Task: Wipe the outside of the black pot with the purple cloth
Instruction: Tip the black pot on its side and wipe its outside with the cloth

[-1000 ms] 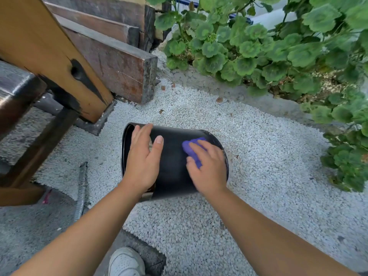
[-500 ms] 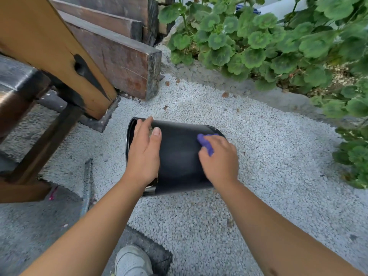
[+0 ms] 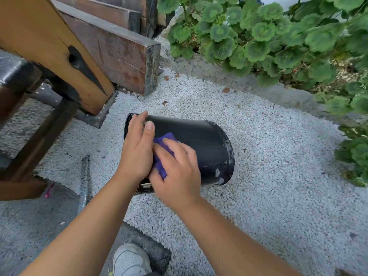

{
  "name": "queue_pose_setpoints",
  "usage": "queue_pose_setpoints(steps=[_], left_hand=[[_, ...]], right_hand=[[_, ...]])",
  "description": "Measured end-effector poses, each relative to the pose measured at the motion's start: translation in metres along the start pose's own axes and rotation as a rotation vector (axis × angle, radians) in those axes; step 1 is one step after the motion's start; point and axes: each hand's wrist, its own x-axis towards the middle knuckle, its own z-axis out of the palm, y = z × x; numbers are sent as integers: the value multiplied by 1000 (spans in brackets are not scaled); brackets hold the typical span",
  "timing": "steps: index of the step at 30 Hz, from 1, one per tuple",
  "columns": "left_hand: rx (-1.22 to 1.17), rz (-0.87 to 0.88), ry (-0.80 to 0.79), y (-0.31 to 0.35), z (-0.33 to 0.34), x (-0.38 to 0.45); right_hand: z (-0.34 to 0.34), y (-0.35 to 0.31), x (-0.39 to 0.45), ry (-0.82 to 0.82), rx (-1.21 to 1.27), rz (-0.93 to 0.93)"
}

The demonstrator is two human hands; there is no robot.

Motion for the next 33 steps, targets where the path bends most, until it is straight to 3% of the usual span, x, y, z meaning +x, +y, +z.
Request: queue_pose_setpoints(steps=[7,9,15,17,19,23,25,29,33], left_hand=[[15,-10,17,-3,3,0],[45,10,11,0,7,2],[38,4,394,10,10,-11],[23,27,325,8,8,-21],[-6,126,119,-2,4,-38],[205,545,-290,-38,-10,-62],[323,582,-253,-45,-9,-60],[338,499,-120,-34,-1,-45],[281,459,-102,-21,0,-27]], right_hand=[[-24,54,-20,52,-51,601],[-24,53,-17,71,-25,686],[-24,56,-18,103,-9,716],[-22,56,-18,106,-19,716],[-20,55,-17,121,-22,715],[-22,55,-14,137,-16,749],[-22,52,-14,117,-18,716],[-24,49,-3,93,9,673],[-23,32,15,51,-12,390]])
